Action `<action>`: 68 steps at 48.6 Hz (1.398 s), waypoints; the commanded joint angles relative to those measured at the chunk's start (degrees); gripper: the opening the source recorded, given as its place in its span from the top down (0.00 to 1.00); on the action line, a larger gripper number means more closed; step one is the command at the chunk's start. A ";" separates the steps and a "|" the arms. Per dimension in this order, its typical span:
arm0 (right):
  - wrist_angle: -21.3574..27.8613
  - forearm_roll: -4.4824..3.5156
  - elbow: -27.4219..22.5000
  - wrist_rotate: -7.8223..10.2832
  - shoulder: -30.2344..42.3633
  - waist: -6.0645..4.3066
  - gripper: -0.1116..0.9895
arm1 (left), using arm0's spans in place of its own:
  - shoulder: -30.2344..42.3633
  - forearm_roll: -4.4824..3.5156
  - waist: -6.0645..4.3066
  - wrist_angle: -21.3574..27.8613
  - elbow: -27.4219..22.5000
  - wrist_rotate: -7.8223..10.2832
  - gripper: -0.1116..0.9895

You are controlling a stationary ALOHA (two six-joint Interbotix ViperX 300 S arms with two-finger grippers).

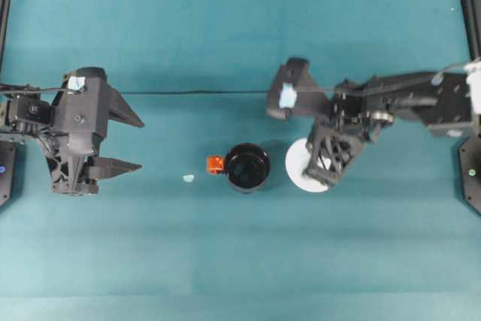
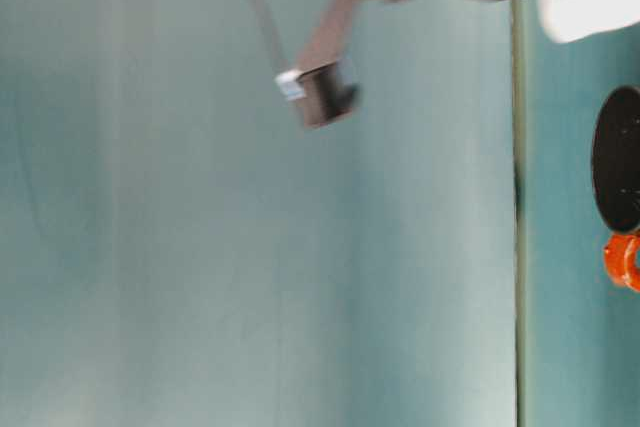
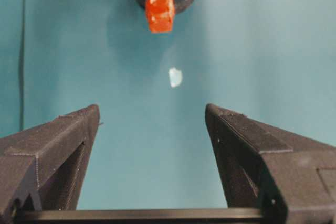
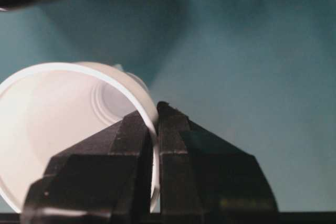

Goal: Put the paper cup into the moved red handle cup holder.

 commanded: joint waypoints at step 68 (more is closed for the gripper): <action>3.34 -1.14 -20.39 -0.18 15.29 3.25 1.00 | -0.09 0.18 0.09 -0.35 0.18 -0.79 0.14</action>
